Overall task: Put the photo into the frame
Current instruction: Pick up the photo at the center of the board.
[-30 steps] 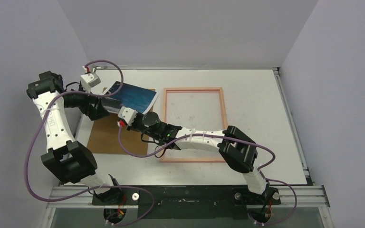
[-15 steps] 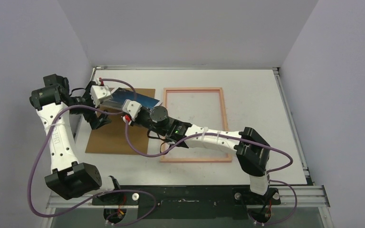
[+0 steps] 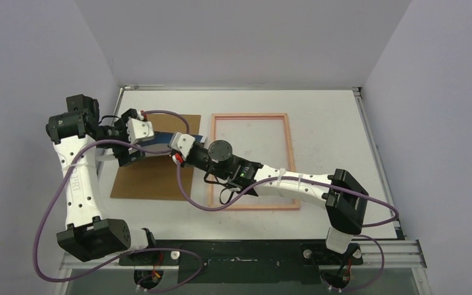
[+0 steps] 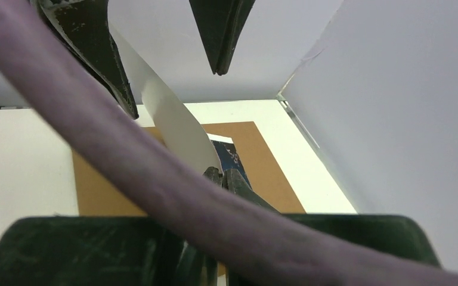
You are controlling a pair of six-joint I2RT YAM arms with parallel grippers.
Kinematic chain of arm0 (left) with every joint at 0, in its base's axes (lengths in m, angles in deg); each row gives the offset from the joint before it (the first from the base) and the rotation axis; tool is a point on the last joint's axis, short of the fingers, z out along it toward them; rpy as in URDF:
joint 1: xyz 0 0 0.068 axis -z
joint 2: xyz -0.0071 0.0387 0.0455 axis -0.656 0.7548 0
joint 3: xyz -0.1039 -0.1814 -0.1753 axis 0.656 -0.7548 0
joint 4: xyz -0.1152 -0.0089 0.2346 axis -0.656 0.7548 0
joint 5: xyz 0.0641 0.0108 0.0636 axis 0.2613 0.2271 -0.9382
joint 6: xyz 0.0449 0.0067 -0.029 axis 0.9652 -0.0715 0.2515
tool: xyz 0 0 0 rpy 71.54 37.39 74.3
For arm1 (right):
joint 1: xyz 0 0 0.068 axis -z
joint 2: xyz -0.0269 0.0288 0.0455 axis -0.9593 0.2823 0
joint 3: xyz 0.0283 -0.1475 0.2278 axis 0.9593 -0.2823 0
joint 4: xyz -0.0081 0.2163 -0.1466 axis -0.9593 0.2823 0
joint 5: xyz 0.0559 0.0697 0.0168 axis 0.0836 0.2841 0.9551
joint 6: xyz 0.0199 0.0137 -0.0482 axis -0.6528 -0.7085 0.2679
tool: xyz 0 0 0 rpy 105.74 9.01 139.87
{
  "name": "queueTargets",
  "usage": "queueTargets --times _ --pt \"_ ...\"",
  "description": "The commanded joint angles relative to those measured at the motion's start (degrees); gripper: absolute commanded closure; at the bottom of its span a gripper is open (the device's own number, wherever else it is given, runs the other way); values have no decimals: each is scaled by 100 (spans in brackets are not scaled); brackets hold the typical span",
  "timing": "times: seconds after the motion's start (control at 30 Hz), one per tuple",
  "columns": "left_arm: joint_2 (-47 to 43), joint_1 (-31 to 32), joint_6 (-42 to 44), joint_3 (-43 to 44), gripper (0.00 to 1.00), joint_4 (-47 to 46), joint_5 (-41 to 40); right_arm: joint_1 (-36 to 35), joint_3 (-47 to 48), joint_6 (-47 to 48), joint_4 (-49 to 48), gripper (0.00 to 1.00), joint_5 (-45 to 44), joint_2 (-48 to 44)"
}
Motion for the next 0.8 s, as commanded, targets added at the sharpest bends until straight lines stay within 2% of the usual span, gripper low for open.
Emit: queueTargets --times 0.0,0.27,0.43,0.57,0.63,0.67,0.77 --pt "-261 268 356 -81 23 219 -435 -19 -267 -224 -828 95 109 -447" --pt "-311 463 20 -334 54 224 -680 -20 -827 -603 -1773 95 -200 -594" --pt "-342 463 -128 -305 54 222 -549 3 -1018 -830 -2234 95 -367 -618" --pt "-375 458 -152 -330 45 221 -479 11 -1167 -965 -2455 95 -377 -670" --pt "-346 446 -171 -298 48 218 -451 19 -1214 -988 -2475 95 -377 -694" --pt "-316 445 -188 -261 52 225 -433 21 -1239 -997 -2496 95 -452 -724" --pt "-240 445 -171 -118 81 225 -404 44 -1281 -1047 -2521 95 -536 -767"
